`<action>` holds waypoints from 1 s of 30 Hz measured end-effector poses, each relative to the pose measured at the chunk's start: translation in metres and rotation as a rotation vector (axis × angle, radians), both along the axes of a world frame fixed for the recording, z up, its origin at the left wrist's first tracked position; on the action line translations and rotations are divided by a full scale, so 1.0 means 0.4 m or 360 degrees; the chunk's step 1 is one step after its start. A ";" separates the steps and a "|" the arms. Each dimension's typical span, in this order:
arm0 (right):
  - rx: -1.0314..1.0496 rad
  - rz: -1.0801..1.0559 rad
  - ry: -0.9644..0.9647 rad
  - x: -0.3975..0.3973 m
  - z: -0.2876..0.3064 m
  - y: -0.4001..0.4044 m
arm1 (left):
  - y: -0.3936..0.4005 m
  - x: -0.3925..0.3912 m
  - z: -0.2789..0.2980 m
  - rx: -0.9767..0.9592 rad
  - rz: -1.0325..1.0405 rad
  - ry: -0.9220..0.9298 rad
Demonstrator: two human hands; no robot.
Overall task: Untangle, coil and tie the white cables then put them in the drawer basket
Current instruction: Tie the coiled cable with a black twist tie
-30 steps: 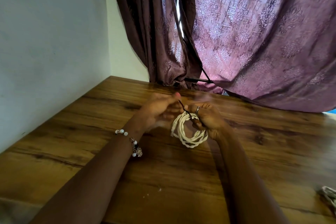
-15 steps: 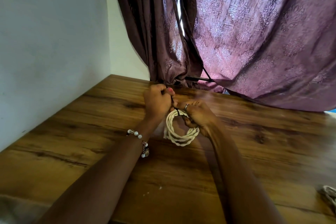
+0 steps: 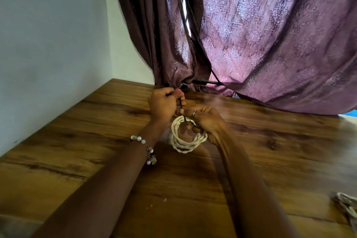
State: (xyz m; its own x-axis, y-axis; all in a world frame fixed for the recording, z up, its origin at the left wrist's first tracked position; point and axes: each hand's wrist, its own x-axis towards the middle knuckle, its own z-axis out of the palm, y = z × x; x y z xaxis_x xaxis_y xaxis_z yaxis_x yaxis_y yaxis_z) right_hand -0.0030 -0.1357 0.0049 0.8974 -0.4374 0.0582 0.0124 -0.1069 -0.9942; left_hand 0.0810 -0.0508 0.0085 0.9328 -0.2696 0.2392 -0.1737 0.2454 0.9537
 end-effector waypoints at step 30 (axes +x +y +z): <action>0.0816 -0.0415 -0.0608 -0.006 0.030 -0.076 | -0.011 -0.059 -0.037 0.0346 -0.0306 -0.0076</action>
